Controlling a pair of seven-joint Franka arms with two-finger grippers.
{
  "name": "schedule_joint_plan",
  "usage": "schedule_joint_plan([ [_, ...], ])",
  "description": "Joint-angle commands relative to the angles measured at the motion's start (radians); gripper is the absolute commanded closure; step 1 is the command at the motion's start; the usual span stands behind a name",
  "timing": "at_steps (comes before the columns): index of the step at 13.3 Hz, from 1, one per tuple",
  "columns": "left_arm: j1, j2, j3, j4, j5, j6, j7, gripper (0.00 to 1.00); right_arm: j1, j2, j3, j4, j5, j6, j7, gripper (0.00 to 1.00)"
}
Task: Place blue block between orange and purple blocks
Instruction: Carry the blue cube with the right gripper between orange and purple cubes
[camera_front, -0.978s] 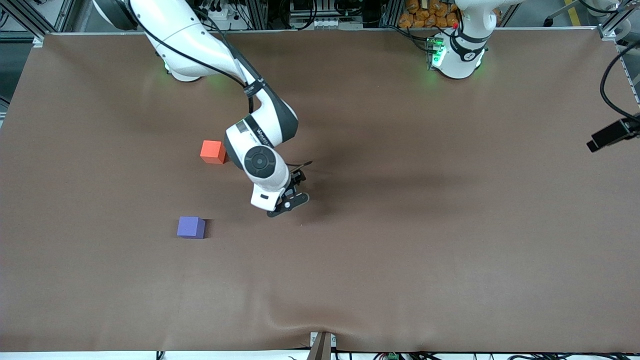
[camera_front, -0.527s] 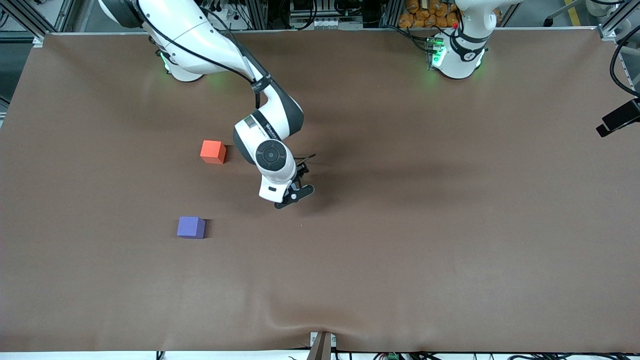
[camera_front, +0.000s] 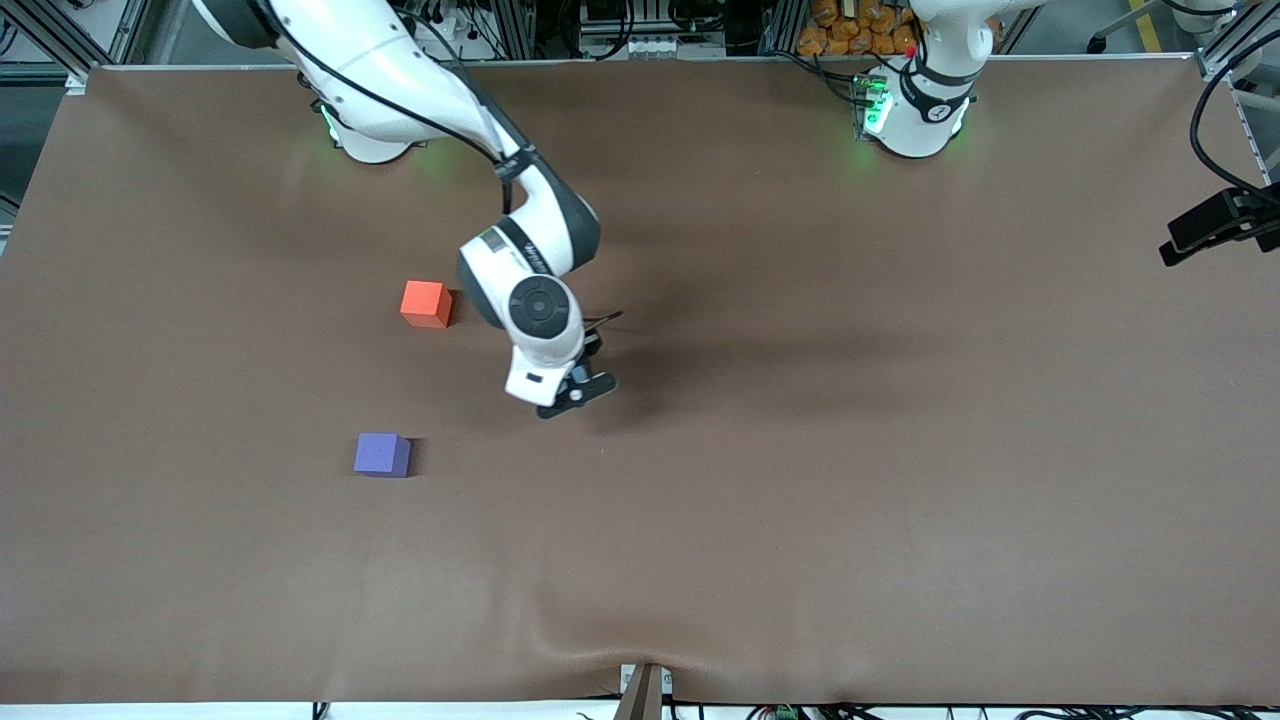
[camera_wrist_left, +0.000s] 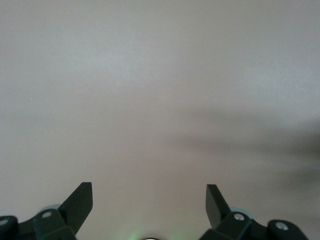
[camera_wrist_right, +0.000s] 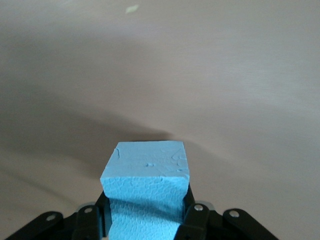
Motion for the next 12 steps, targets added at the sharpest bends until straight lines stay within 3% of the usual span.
schedule_joint_plan([
  [1, 0.005, -0.027, -0.033, -0.016, -0.027, -0.010, -0.003, 0.00, -0.161, -0.141, 0.019, -0.036, -0.023, -0.119, -0.011, 1.00],
  [3, -0.056, -0.029, -0.002, -0.019, -0.027, -0.010, -0.016, 0.00, -0.234, -0.199, 0.019, -0.086, -0.021, -0.138, 0.000, 1.00],
  [8, -0.075, -0.047, 0.013, -0.039, -0.027, -0.019, -0.018, 0.00, -0.376, -0.333, 0.020, -0.372, 0.062, 0.012, 0.014, 1.00],
  [11, -0.233, -0.075, 0.181, -0.068, -0.019, -0.017, -0.018, 0.00, -0.382, -0.328, 0.020, -0.516, 0.066, 0.209, 0.046, 1.00],
  [12, -0.227, -0.076, 0.180, -0.066, -0.019, -0.017, -0.018, 0.00, -0.391, -0.324, 0.020, -0.517, 0.066, 0.214, 0.047, 1.00],
])
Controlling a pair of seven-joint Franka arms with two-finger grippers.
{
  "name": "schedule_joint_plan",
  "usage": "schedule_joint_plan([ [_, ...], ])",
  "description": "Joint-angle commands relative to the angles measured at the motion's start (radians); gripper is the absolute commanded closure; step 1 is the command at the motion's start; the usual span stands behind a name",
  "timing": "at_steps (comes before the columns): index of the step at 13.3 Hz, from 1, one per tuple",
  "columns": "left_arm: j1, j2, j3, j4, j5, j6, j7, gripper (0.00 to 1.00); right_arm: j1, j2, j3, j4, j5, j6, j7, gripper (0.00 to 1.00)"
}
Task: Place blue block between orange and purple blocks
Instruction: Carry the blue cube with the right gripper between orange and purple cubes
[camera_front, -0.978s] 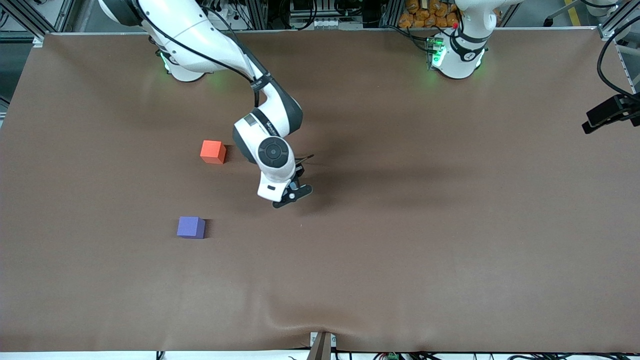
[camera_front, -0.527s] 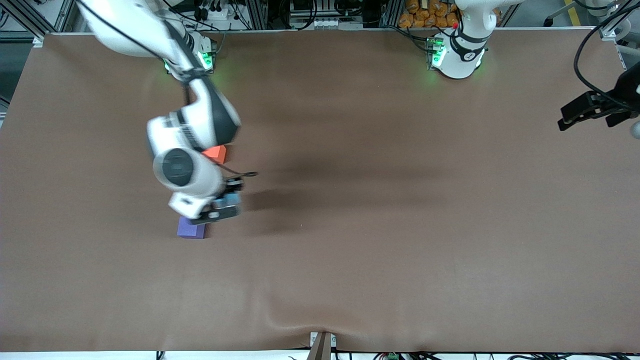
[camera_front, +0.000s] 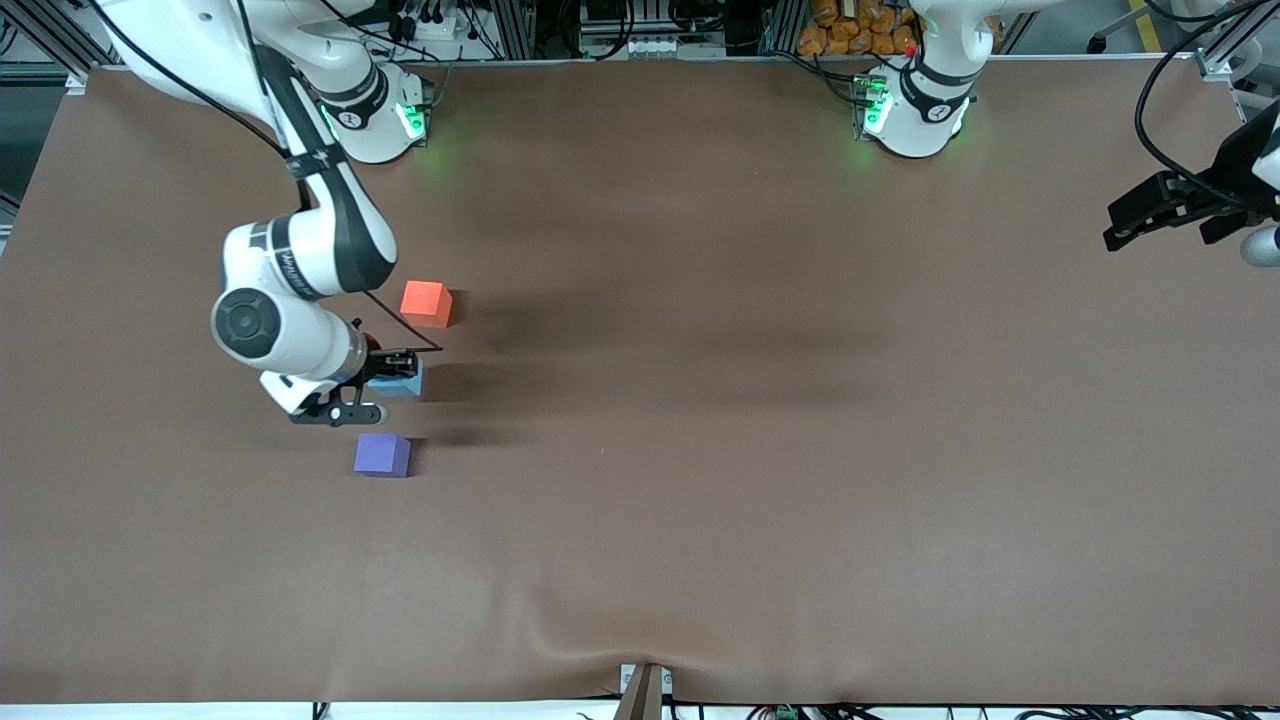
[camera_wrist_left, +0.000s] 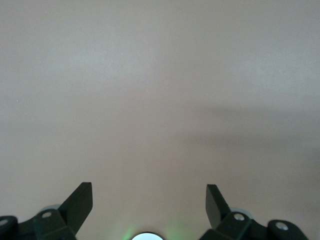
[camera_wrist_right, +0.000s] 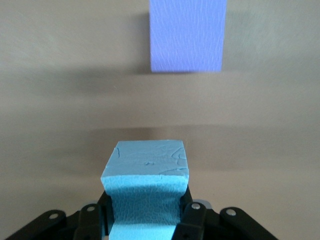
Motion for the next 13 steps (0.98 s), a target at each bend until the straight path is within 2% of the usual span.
schedule_joint_plan([
  [1, -0.031, -0.039, 0.045, -0.034, -0.007, -0.004, 0.000, 0.00, -0.032, -0.042, 0.021, -0.071, 0.010, 0.044, 0.021, 1.00],
  [3, -0.031, -0.039, 0.045, -0.034, -0.012, -0.004, -0.003, 0.00, -0.033, -0.024, 0.020, -0.079, 0.011, 0.070, 0.018, 1.00],
  [6, -0.031, -0.042, 0.043, -0.036, -0.013, -0.005, 0.003, 0.00, -0.023, -0.002, 0.020, -0.135, 0.011, 0.187, 0.022, 1.00],
  [13, -0.020, -0.053, 0.054, -0.017, -0.035, -0.062, 0.027, 0.00, -0.024, 0.049, 0.020, -0.139, 0.011, 0.227, 0.022, 1.00],
])
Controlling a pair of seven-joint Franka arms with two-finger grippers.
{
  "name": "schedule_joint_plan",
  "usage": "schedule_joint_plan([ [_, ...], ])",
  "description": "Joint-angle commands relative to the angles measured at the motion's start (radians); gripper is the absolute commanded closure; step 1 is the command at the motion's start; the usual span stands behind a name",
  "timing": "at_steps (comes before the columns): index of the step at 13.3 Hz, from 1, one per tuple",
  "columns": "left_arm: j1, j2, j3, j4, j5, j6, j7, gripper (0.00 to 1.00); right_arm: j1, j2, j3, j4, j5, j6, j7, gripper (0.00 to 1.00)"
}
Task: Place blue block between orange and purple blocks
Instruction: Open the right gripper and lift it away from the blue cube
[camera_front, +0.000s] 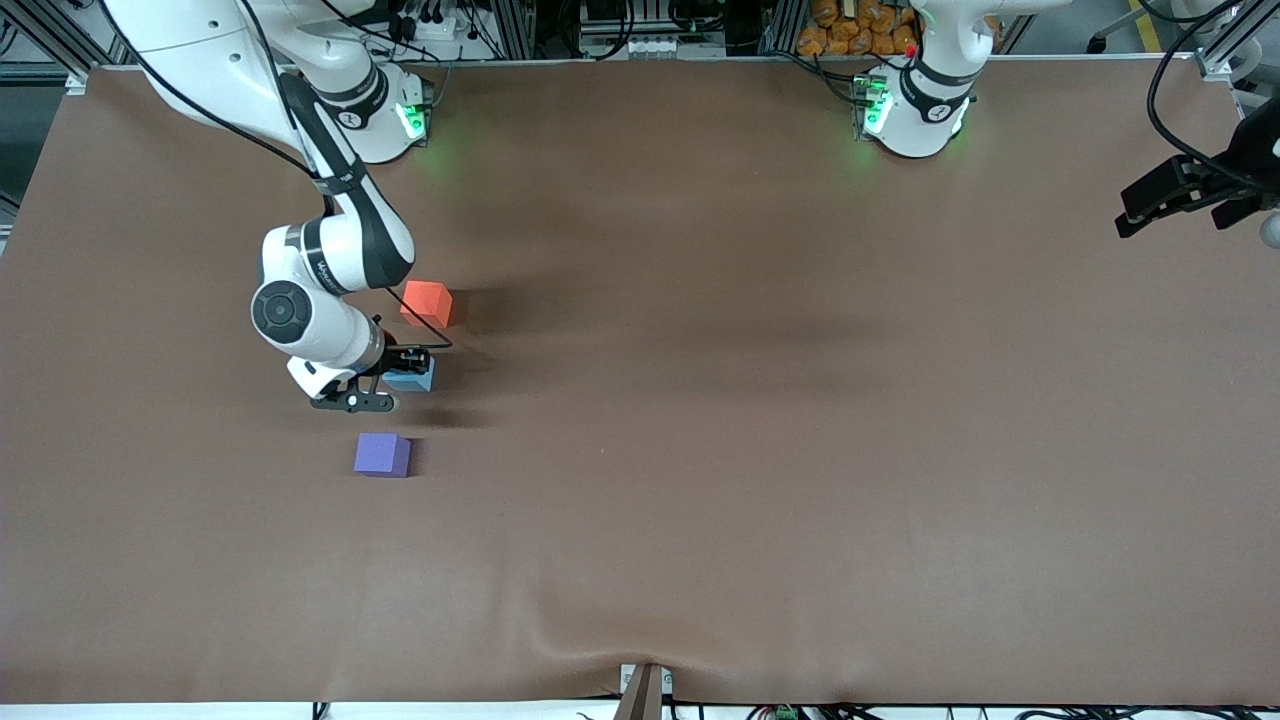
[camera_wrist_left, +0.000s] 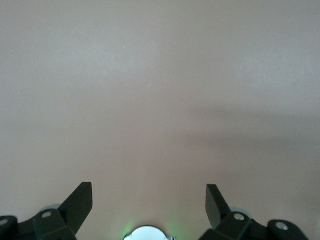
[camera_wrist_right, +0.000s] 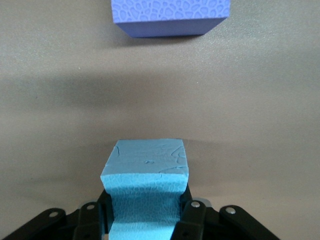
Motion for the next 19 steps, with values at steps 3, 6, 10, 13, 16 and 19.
schedule_joint_plan([
  [3, 0.075, -0.019, 0.025, 0.002, -0.098, -0.035, 0.019, 0.00, -0.033, 0.021, 0.014, 0.001, 0.008, 0.027, 0.004, 0.00],
  [6, 0.075, -0.001, 0.025, 0.000, -0.096, -0.041, 0.016, 0.00, -0.042, 0.000, 0.017, 0.194, 0.009, -0.264, 0.003, 0.00],
  [10, 0.059, 0.055, 0.017, 0.006, -0.098, -0.029, 0.006, 0.00, -0.073, 0.000, 0.015, 0.609, 0.022, -0.672, -0.008, 0.00],
  [13, 0.044, 0.058, -0.033, 0.009, -0.028, -0.030, 0.007, 0.00, -0.169, 0.007, 0.015, 0.823, 0.022, -0.783, -0.116, 0.00],
  [16, 0.049, 0.046, -0.082, 0.009, 0.031, -0.029, 0.012, 0.00, -0.243, -0.009, 0.014, 0.896, 0.017, -0.836, -0.146, 0.00],
  [19, 0.056, 0.033, -0.079, 0.008, 0.025, -0.024, 0.019, 0.00, -0.245, -0.092, 0.015, 0.952, -0.004, -1.003, -0.138, 0.00],
])
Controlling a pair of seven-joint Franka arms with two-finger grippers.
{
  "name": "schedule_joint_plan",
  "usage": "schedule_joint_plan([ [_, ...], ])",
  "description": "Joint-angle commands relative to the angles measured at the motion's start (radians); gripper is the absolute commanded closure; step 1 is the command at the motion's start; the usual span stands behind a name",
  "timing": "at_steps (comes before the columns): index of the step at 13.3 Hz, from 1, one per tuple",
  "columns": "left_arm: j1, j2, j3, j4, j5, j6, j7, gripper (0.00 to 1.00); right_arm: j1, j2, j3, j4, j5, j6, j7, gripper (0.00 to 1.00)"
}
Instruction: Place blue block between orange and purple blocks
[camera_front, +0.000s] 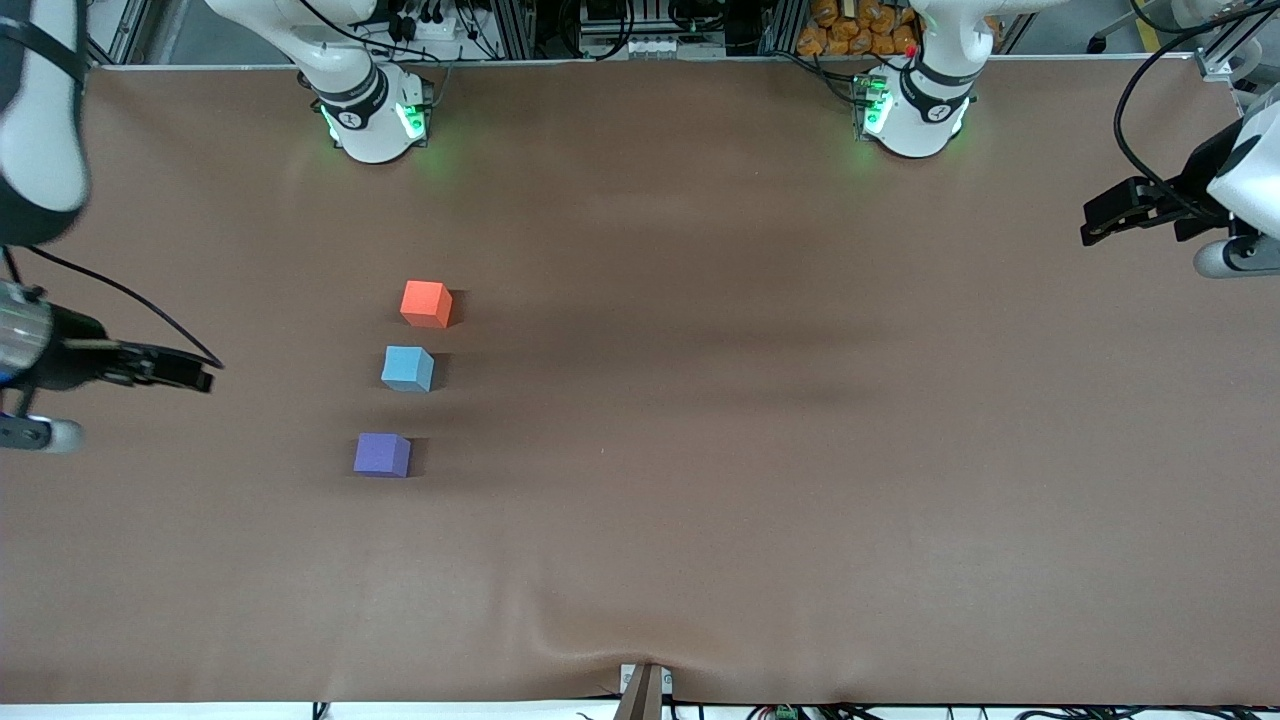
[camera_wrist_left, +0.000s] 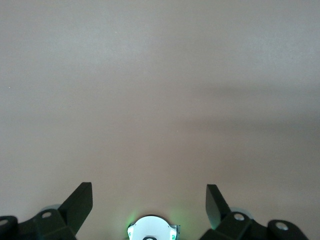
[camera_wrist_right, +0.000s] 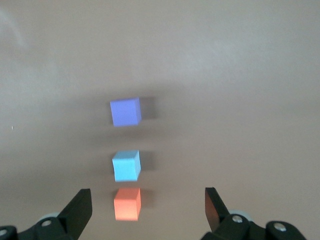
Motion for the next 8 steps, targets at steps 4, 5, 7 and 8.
schedule_joint_plan([
  [4, 0.008, -0.045, 0.007, -0.004, 0.013, -0.002, 0.012, 0.00, 0.012, -0.308, 0.020, -0.179, -0.046, -0.060, 0.014, 0.00],
  [5, 0.008, -0.049, 0.007, -0.005, 0.013, -0.002, 0.012, 0.00, -0.005, -0.369, 0.015, -0.268, -0.044, 0.001, 0.014, 0.00],
  [7, 0.010, -0.049, 0.008, -0.007, 0.013, -0.001, 0.012, 0.00, -0.008, -0.461, 0.015, -0.425, -0.046, 0.077, 0.013, 0.00],
  [8, 0.020, -0.049, 0.008, -0.005, 0.013, -0.001, 0.012, 0.00, -0.011, -0.457, 0.014, -0.406, -0.049, 0.030, -0.004, 0.00],
])
